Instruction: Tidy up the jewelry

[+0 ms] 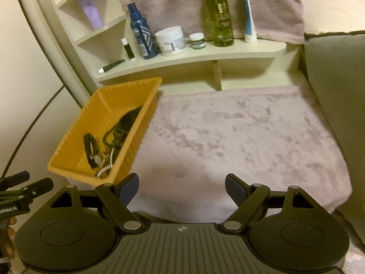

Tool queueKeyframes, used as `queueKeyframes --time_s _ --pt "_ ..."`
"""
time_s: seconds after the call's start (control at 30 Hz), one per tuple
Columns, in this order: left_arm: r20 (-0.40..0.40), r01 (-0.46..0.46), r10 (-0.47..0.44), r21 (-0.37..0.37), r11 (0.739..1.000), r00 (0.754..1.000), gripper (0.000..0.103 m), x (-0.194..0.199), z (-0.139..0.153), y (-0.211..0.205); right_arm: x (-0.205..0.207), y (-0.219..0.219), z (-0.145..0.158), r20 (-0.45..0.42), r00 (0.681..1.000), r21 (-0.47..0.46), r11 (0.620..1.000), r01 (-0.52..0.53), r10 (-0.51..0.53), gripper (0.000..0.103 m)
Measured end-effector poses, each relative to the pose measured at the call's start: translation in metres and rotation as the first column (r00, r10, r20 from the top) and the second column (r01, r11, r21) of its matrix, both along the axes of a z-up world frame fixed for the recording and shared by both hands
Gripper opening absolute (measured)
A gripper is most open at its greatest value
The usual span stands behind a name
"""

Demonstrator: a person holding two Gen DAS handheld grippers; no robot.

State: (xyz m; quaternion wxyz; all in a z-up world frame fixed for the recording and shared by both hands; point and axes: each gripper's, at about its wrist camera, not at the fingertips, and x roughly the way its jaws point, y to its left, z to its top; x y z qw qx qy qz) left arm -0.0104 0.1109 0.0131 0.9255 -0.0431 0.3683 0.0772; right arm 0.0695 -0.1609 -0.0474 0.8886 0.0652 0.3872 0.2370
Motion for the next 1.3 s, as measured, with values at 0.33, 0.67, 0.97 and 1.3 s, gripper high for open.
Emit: queueKeyframes --time_s 0.33,0.67,0.97,1.3 --pt "-0.045 0.003 -0.002 0.018 1.0 0.999 0.102 -0.012 0.002 -0.025 -0.032 -0.012 0.001 0.012 1.0 -0.07 0.997 0.017 -0.016 0.083" --pt "-0.047 0.031 -0.03 0.016 0.999 0.998 0.102 -0.014 0.009 -0.056 -0.054 -0.03 -0.002 0.008 0.999 -0.094 0.995 0.041 -0.041 0.083" --pt "-0.084 0.033 -0.03 0.03 0.999 0.996 0.102 -0.017 0.006 -0.072 -0.066 -0.044 0.001 0.03 0.995 -0.098 0.991 0.093 -0.09 0.083" --pt "-0.085 0.086 -0.083 0.035 0.996 0.993 0.102 -0.015 0.005 -0.092 -0.069 -0.047 0.001 0.025 0.995 -0.099 0.99 0.096 -0.094 0.083"
